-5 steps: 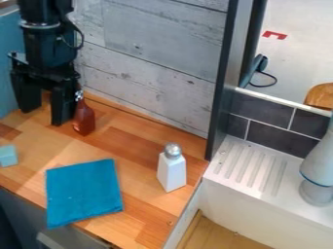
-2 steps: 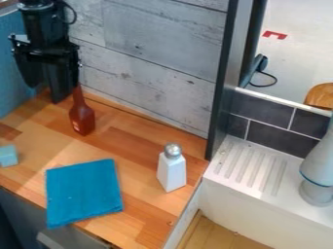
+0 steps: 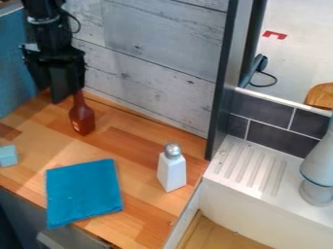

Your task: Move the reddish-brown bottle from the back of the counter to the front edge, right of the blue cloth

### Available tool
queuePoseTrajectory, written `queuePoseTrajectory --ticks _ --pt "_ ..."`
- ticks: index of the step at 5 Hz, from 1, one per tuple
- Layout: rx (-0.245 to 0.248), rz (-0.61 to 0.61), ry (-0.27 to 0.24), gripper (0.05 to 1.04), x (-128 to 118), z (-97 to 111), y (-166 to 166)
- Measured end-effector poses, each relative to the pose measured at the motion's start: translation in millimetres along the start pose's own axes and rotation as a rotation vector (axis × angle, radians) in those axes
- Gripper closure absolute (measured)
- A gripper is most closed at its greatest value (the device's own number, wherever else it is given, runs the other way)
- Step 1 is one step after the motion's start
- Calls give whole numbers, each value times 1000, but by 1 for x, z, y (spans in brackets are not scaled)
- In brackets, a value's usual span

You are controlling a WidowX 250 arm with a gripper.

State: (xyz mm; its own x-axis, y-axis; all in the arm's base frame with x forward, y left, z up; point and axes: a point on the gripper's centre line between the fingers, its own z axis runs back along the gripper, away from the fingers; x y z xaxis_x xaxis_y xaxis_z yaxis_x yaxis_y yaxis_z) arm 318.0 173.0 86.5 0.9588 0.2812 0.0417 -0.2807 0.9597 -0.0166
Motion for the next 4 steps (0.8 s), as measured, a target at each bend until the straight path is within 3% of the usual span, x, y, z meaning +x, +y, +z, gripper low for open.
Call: queuePoseTrajectory --ticks 2,4 --pt "24 51 24 75 20 -23 8" --pt "36 39 -12 75 40 -23 -11"
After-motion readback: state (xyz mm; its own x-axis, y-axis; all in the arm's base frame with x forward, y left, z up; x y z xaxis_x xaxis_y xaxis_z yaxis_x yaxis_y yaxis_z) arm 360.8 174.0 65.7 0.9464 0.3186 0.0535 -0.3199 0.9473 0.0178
